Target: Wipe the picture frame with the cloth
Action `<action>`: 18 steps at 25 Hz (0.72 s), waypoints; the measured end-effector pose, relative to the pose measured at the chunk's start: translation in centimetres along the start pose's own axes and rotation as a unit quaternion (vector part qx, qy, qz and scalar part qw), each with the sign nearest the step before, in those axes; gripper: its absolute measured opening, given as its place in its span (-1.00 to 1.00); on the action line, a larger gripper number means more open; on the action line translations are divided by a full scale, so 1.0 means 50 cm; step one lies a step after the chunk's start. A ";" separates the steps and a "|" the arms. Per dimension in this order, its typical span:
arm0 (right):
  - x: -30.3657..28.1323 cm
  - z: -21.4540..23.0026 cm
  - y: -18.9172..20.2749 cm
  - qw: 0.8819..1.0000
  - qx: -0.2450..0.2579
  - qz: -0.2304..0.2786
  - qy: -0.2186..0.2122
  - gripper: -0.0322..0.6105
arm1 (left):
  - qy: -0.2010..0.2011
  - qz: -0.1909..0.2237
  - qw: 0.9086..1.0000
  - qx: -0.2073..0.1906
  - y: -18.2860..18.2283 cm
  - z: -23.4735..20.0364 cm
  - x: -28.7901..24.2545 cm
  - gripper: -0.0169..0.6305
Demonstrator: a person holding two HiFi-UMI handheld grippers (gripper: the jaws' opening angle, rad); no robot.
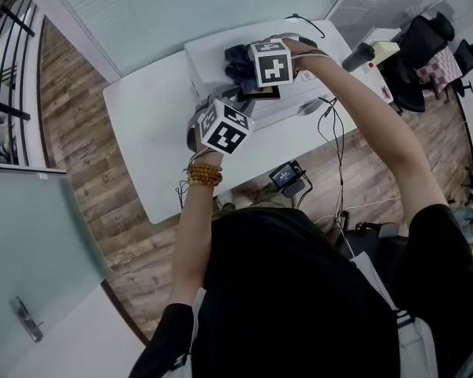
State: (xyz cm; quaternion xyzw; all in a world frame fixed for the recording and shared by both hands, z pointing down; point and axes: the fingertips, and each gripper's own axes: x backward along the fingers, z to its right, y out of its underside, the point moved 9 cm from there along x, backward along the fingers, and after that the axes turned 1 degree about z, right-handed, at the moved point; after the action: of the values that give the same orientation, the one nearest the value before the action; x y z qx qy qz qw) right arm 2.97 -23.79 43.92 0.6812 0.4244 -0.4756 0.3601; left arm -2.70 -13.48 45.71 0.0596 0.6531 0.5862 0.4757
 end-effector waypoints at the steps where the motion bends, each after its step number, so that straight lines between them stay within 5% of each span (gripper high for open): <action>1: 0.004 -0.005 -0.003 1.000 0.002 0.004 -0.011 -0.72 | 0.001 -0.001 1.000 0.001 -0.001 0.000 -0.001 -0.49; 6: 0.024 -0.046 -0.012 0.994 -0.035 0.064 -0.076 -0.71 | 0.003 -0.002 1.000 0.002 -0.001 -0.007 0.002 -0.49; 14: 0.050 -0.044 0.046 0.968 -0.106 0.175 -0.145 -0.68 | 0.009 0.002 1.000 0.003 0.005 0.006 0.005 -0.49; 16: 0.070 -0.006 0.061 0.974 -0.114 0.173 -0.096 -0.67 | 0.011 0.001 1.000 0.004 0.002 0.001 0.004 -0.50; 18: 0.081 0.036 0.075 0.985 -0.108 0.133 0.003 -0.67 | 0.012 0.002 1.000 0.003 0.000 0.001 0.005 -0.50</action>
State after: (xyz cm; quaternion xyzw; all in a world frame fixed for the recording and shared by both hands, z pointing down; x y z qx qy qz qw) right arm 6.56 -25.87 39.87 0.6904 0.3799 -0.3728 0.4900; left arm -2.79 -13.29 45.59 0.0554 0.6606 0.5855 0.4666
